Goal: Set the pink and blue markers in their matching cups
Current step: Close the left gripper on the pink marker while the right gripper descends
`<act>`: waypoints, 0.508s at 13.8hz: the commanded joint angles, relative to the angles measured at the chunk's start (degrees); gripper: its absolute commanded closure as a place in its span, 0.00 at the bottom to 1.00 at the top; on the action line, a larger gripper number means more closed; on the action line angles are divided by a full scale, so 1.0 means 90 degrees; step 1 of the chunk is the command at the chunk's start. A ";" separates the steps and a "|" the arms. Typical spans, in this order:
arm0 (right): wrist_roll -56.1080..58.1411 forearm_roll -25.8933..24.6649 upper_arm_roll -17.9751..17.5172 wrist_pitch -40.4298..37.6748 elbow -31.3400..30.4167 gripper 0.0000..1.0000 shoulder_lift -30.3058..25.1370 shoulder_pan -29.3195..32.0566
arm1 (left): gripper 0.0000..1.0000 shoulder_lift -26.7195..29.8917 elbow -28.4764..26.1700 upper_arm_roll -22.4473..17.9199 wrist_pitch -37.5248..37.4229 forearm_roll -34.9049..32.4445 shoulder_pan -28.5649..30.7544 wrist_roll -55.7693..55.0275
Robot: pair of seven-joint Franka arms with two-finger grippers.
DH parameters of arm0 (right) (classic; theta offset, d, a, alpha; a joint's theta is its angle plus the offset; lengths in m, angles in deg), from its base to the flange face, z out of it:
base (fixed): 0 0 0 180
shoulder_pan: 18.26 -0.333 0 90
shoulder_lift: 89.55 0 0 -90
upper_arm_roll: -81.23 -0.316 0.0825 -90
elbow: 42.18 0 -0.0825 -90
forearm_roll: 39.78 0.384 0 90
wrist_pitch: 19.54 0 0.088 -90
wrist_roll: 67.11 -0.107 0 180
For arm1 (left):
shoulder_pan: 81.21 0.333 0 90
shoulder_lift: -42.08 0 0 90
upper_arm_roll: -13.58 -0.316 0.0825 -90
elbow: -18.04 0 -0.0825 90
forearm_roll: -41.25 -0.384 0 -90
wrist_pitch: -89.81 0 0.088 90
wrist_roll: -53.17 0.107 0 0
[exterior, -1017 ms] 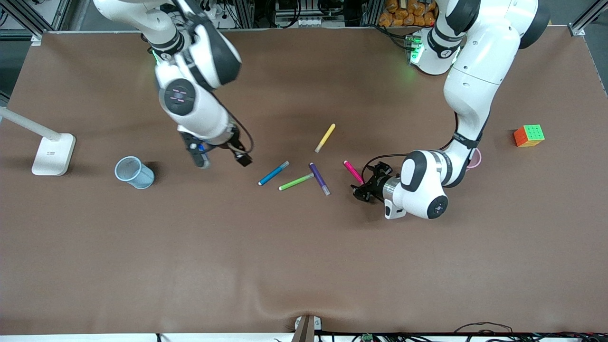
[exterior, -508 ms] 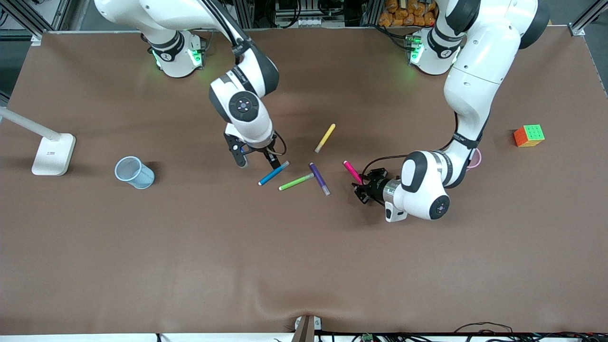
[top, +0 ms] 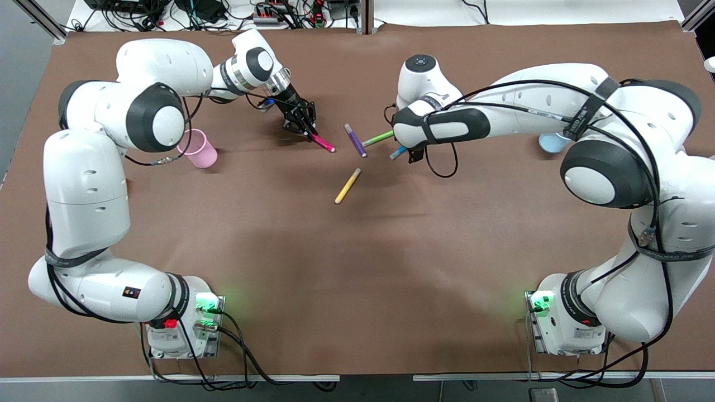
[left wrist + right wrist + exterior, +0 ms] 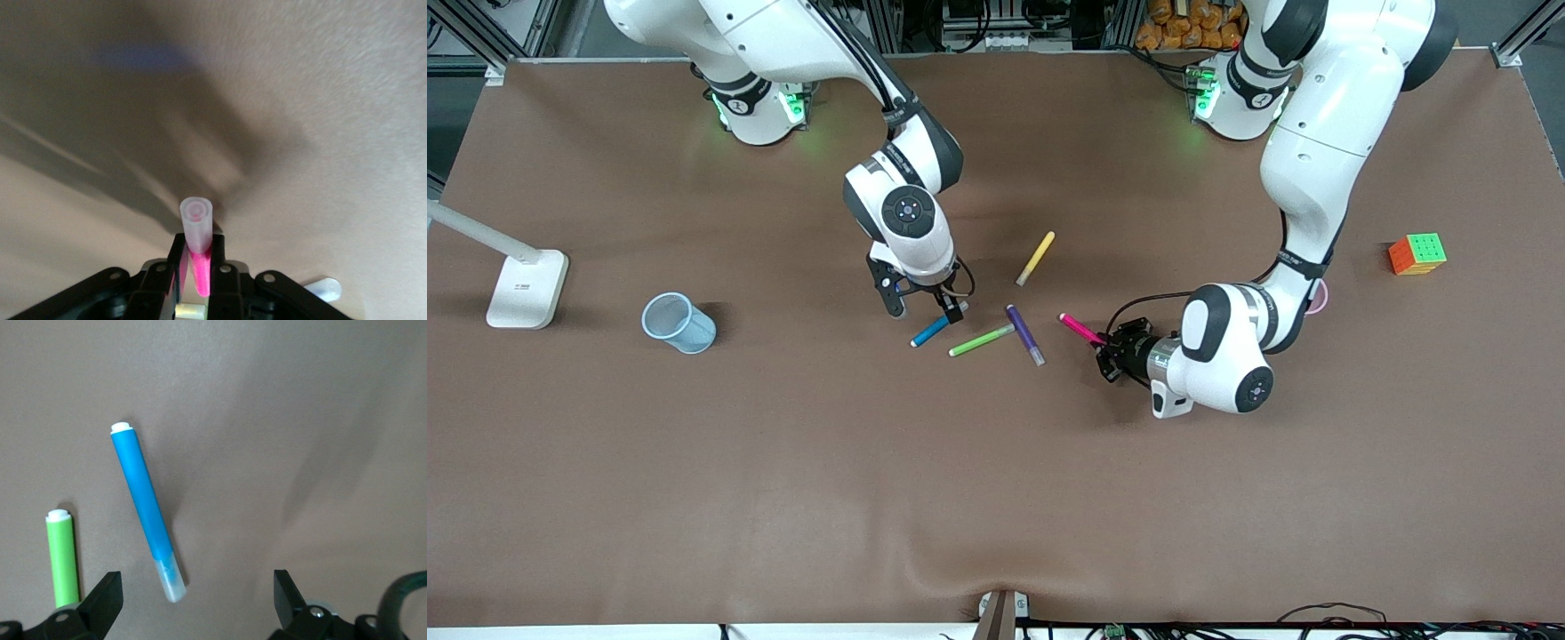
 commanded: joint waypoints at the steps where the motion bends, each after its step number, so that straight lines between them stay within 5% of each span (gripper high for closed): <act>1: -0.0327 -0.0073 0.0068 0.0351 0.0138 0.02 0.0282 -0.0180 | 1.00 0.0234 0.0023 -0.0036 -0.0036 0.0085 0.0026 -0.0385; 7: -0.0358 -0.0073 0.0068 0.0431 0.0372 0.43 0.0556 -0.0211 | 1.00 0.0711 0.0590 -0.0056 -0.1177 -0.0013 0.0533 -0.0896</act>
